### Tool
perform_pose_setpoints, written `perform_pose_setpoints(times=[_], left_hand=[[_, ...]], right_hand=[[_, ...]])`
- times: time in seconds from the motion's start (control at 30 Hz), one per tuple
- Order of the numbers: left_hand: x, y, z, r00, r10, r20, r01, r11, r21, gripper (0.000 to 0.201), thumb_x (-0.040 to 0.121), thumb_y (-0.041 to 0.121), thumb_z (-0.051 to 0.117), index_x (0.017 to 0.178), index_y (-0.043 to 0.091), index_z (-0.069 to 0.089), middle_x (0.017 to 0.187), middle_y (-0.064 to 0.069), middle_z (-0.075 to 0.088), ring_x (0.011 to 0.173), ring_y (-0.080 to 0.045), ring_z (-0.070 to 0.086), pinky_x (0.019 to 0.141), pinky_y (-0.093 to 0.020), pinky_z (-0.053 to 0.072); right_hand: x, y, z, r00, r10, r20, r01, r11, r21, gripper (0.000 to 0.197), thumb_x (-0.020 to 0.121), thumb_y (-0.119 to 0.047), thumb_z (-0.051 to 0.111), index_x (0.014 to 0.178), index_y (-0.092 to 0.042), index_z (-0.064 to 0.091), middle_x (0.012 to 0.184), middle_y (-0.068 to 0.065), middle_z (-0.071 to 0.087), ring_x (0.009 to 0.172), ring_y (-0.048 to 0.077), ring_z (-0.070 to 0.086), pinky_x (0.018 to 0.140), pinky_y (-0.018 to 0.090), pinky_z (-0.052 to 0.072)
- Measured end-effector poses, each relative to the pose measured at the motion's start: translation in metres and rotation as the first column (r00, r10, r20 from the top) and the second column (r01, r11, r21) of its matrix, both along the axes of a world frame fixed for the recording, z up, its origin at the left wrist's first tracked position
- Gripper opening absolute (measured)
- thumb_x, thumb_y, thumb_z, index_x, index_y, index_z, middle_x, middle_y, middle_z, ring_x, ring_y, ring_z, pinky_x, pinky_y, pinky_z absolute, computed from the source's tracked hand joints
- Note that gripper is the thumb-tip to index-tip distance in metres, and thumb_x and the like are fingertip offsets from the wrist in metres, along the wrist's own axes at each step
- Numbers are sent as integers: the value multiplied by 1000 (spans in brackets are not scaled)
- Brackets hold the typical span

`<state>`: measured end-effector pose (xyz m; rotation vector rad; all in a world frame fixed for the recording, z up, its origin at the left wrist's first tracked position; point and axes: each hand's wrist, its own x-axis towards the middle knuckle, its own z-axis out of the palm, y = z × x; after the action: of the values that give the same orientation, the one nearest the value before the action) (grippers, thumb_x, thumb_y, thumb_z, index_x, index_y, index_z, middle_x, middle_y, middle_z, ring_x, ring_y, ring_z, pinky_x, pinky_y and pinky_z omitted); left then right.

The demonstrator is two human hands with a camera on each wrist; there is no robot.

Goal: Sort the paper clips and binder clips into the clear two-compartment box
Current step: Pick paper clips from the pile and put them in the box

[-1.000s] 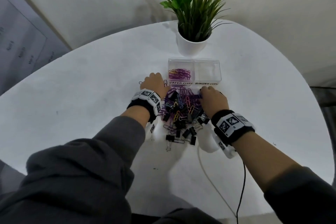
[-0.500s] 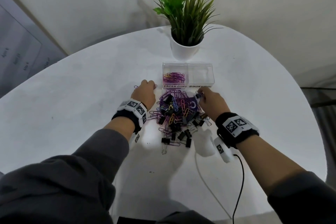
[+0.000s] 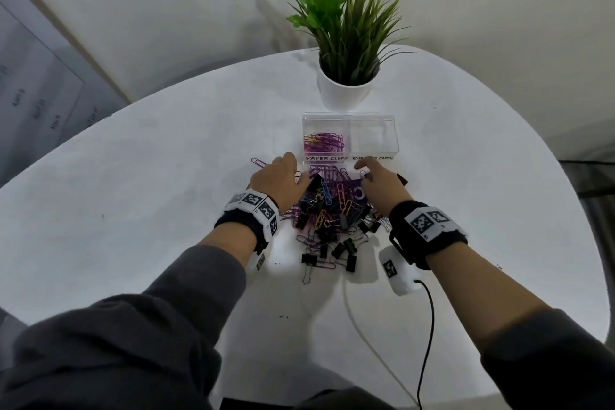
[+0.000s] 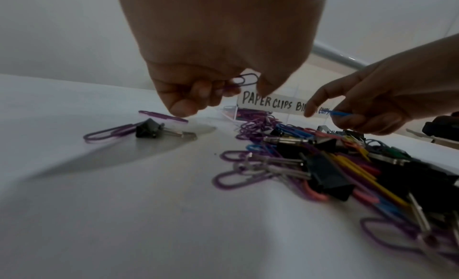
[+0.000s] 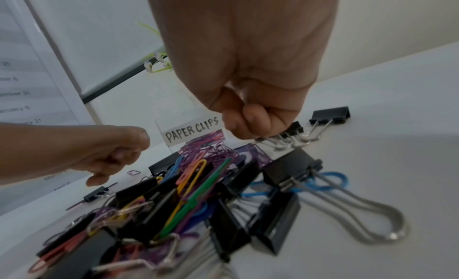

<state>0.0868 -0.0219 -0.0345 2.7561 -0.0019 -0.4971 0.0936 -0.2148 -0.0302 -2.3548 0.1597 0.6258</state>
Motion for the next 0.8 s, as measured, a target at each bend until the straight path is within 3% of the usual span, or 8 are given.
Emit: perform_pose_setpoints(times=[0.1,0.2,0.27,0.3,0.43,0.53,0.63,0.8], left_hand=[[-1,-2,1,999,-20,28,19,999,43,44,103,36,20,104,4,50,70,-2,49,72,-31,57,63,-33,41],[0,-2,0,999,-29,17,30,997,-65,36,104,25,24,107,0,50,93,-14,58,79,-30,55,75,-37,44],[0,-2,-3,998,-57,-2,57,995,-78,27,101,9,30,121,5,47,117,-16,58,93,-31,60,79,-37,45],[0,-3,-4,996,-85,3,85,995,-54,33,99,5,31,128,10,45,122,-14,57,98,-32,61,79,-36,46],[-2,-14,-7,985,-163,57,160,986,51,38,103,25,29,139,22,40,116,-11,64,96,-32,66,74,-36,51],[0,-18,-10,981,-176,80,168,981,94,36,102,28,30,135,22,44,109,-12,67,93,-31,67,72,-34,51],[4,-19,-10,986,-133,100,127,990,64,33,101,29,33,127,19,53,108,-11,69,94,-31,67,70,-32,48],[2,-13,-8,989,-117,86,115,993,22,30,100,27,37,118,20,59,112,-7,66,96,-28,66,73,-32,47]], right_hand=[[0,-3,-2,999,-51,-14,51,999,-8,23,87,3,31,87,-12,48,80,12,54,65,23,50,51,26,39],[2,-3,-4,995,-85,-56,84,996,-30,12,90,-5,35,84,-10,43,77,9,51,67,22,47,48,25,35],[2,0,-3,995,-94,-33,93,995,-38,14,93,-16,40,85,-8,47,76,6,52,72,23,48,56,27,38],[2,2,-3,996,-91,-5,91,995,-47,18,94,-21,44,89,-6,52,79,6,54,74,23,51,63,28,41],[0,14,-8,994,-92,56,98,988,-117,32,94,-31,50,108,-3,57,100,10,62,94,27,60,79,32,45],[1,23,-8,997,-55,53,64,979,-194,31,93,-32,52,109,-6,55,109,10,63,97,27,61,80,34,47],[4,28,-4,999,32,-6,-33,961,-274,26,91,-21,54,112,-6,51,109,12,63,97,29,62,76,34,47],[2,21,-2,990,104,-90,-126,951,-281,24,89,-10,50,111,-4,52,110,15,62,92,30,60,72,33,45]])
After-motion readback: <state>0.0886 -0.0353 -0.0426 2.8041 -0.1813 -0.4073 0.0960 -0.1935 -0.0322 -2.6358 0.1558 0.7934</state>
